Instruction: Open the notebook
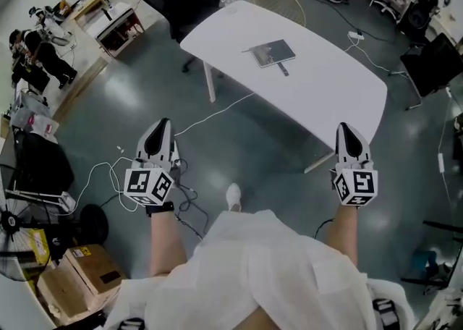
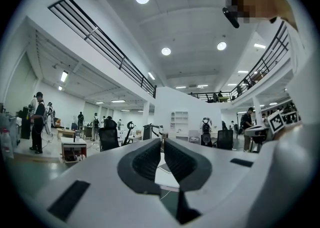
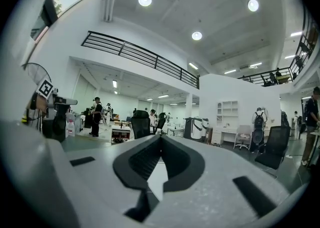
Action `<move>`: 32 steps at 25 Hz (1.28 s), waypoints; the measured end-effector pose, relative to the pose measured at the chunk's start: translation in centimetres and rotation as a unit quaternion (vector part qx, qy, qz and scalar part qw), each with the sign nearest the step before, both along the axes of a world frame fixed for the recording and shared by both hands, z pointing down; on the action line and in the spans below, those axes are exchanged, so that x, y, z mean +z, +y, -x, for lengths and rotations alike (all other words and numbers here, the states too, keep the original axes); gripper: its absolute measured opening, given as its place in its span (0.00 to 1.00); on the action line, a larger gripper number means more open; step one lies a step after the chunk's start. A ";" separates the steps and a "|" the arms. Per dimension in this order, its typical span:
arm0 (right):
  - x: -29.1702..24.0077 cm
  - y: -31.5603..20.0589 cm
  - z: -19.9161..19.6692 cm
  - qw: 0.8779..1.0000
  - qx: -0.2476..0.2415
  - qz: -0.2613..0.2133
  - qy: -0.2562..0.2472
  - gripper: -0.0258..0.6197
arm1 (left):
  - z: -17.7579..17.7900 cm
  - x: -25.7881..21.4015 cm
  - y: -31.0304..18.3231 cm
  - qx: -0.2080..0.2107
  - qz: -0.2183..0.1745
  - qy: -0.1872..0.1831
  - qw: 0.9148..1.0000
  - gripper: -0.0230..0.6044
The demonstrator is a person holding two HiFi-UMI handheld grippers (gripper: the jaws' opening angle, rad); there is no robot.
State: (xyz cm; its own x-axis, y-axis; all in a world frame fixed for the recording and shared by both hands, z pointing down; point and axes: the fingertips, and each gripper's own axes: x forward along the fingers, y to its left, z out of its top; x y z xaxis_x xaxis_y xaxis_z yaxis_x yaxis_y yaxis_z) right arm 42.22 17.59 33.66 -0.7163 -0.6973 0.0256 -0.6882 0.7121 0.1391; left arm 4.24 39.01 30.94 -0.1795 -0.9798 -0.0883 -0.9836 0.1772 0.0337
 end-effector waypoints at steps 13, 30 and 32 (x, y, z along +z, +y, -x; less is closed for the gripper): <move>-1.0 -6.1 11.3 1.000 0.016 -0.003 -0.017 0.04 | 13.1 -0.4 -3.2 -0.013 -0.019 0.004 1.000 0.07; 0.7 -12.1 19.6 1.000 0.024 0.001 0.003 0.04 | 20.6 -0.2 -9.5 0.000 -0.019 0.023 1.000 0.07; 0.9 -14.2 20.9 1.000 0.020 0.001 0.005 0.05 | 21.2 -0.7 -11.5 0.008 -0.018 0.017 1.000 0.07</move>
State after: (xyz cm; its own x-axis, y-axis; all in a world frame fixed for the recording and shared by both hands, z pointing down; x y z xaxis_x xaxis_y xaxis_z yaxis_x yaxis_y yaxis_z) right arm 21.33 3.39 34.51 -0.6880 -0.7249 0.0342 -0.7141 0.6847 0.1456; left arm -16.91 27.47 30.21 -0.1683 -0.9787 -0.1173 -0.9843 0.1604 0.0740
